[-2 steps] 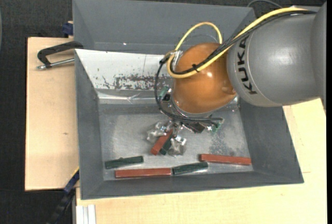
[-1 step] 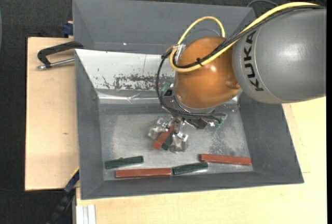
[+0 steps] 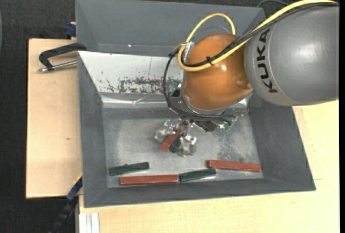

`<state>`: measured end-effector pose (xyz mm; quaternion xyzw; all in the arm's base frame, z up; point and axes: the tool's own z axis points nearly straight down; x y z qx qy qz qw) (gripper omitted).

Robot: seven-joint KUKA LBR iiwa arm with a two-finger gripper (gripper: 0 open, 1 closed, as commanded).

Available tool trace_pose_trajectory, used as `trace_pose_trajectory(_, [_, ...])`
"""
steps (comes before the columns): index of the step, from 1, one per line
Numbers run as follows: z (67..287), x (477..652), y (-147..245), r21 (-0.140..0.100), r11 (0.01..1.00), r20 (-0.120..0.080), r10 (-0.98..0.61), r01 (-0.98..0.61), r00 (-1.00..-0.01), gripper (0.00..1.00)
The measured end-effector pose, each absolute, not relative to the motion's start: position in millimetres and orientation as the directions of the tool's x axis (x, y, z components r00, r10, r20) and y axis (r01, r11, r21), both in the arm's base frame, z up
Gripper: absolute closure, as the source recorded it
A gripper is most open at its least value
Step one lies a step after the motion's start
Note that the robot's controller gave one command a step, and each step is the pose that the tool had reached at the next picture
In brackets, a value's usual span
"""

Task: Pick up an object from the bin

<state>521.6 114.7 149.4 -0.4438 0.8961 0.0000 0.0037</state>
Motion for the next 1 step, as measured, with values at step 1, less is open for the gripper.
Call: trace_pose_trajectory(1, [159.7, 521.6, 115.0, -0.004, 0.607, -0.007, -0.795, -0.795, -0.607, 1.00])
